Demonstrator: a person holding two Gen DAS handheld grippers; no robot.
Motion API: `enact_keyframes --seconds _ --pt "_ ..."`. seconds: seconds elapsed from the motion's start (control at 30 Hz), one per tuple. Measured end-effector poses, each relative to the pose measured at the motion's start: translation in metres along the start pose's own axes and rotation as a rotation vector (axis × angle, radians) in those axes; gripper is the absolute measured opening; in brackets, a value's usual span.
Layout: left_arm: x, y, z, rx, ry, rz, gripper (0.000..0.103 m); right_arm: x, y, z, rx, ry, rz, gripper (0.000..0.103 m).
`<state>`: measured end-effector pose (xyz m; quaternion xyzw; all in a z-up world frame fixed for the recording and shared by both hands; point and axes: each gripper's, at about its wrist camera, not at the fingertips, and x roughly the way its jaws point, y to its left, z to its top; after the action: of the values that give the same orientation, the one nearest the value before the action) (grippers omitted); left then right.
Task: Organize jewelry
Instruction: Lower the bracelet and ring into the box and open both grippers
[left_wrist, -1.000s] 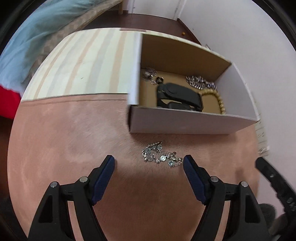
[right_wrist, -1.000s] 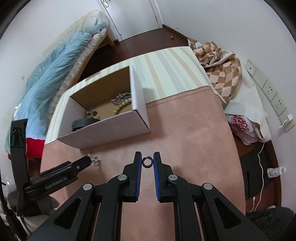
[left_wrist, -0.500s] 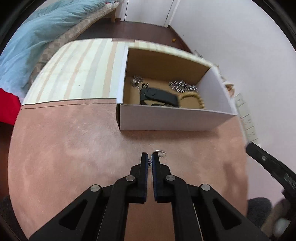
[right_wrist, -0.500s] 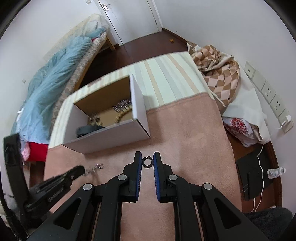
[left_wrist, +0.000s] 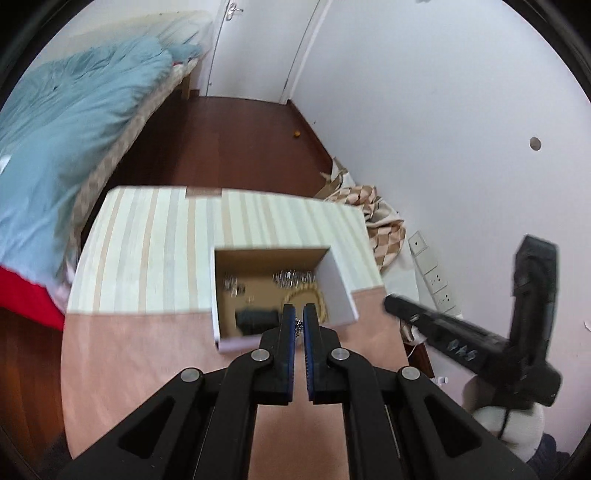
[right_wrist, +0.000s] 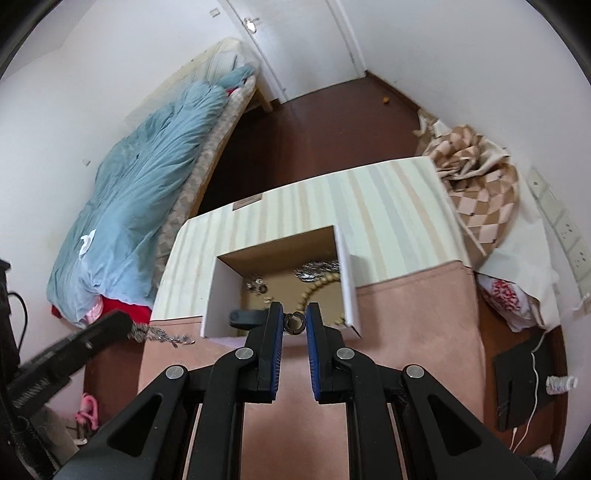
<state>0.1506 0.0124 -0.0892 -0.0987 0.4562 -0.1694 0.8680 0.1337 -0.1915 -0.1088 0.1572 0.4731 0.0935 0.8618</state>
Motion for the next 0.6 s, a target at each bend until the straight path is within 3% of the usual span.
enact_keyframes --seconds 0.17,0.4,0.6 --pt "0.027 0.008 0.035 0.011 0.026 0.001 0.002 0.045 0.003 0.022 -0.012 0.12 -0.011 0.013" --pt "0.072 0.016 0.051 -0.007 0.114 0.003 0.002 0.089 0.008 0.038 -0.073 0.25 -0.101 0.014" --pt "0.098 0.029 0.058 -0.06 0.177 -0.026 0.002 0.093 0.003 0.045 -0.07 0.249 -0.149 0.023"
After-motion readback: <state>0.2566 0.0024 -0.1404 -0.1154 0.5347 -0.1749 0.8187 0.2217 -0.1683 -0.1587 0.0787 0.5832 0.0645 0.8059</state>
